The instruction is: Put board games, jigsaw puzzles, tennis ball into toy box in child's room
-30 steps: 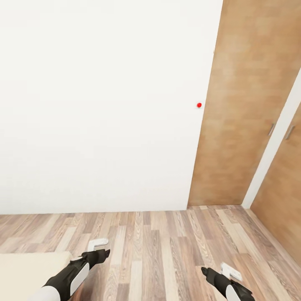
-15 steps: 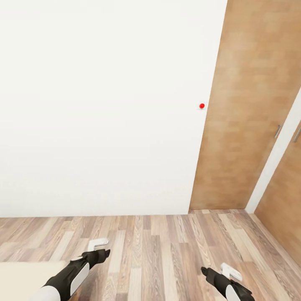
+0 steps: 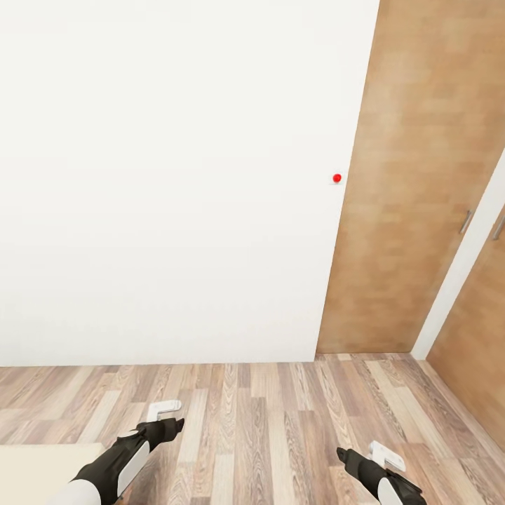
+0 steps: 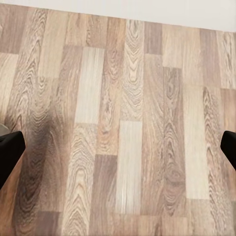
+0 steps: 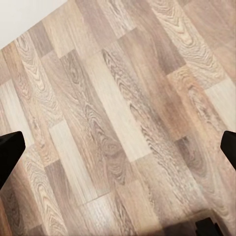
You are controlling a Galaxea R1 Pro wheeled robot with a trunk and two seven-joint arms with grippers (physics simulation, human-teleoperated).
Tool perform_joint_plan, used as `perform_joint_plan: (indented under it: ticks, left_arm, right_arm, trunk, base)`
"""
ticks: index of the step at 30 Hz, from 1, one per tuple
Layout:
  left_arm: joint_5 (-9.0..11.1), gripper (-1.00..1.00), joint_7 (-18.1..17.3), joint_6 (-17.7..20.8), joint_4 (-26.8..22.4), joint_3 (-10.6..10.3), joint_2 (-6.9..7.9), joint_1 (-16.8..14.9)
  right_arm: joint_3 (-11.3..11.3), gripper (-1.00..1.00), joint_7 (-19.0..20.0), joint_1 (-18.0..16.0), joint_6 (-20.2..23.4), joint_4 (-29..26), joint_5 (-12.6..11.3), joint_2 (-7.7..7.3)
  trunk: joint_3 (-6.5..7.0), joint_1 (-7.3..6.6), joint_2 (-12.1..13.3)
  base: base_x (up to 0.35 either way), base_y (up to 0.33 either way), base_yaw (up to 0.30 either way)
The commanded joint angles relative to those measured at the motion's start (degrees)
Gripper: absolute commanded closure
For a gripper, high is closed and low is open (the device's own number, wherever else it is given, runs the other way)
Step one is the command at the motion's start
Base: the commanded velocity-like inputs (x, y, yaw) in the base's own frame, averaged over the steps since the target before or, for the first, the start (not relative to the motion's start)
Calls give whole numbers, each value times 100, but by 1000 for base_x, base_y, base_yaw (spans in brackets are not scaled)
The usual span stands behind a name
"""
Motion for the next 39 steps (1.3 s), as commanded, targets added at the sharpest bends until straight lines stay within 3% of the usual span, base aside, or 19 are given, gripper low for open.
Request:
perform_joint_plan:
  ticks: [1,15,19,26,31,39]
  left_arm:
    - [40,-100,4,27,-10,-27,6,-3]
    - [40,-100,8,27,2,-58,9,-4]
    - [12,-100,17,29,54,-72,8,-3]
    - [-65,-100,16,43,593,-72,26,-2]
    - [-82,-100,-1,28,875,-79,50,32]
    - [-76,-100,-67,36,934,-62,60,185]
  right_arm:
    - [1,-100,-32,-3,29,-13,-58,1]
    - [15,-100,-70,-3,62,199,-51,11]
    - [6,-100,-277,-31,67,552,110,29]
    - [-10,-100,-932,-53,51,800,715,87]
    - [-13,-100,-1051,-55,47,799,809,90]
    - [0,-100,-1075,-55,33,788,830,86]
  trunk:
    - [-14,4,-13]
    - [-14,4,-13]
    - [-14,4,-13]
    - [-14,4,-13]
    - [-14,4,-13]
    - [-14,4,-13]
  base:
    - [2,-2,0]
    - [78,0,0]
    - [20,0,0]
    - [4,0,0]
    - [0,0,0]
    - [0,0,0]
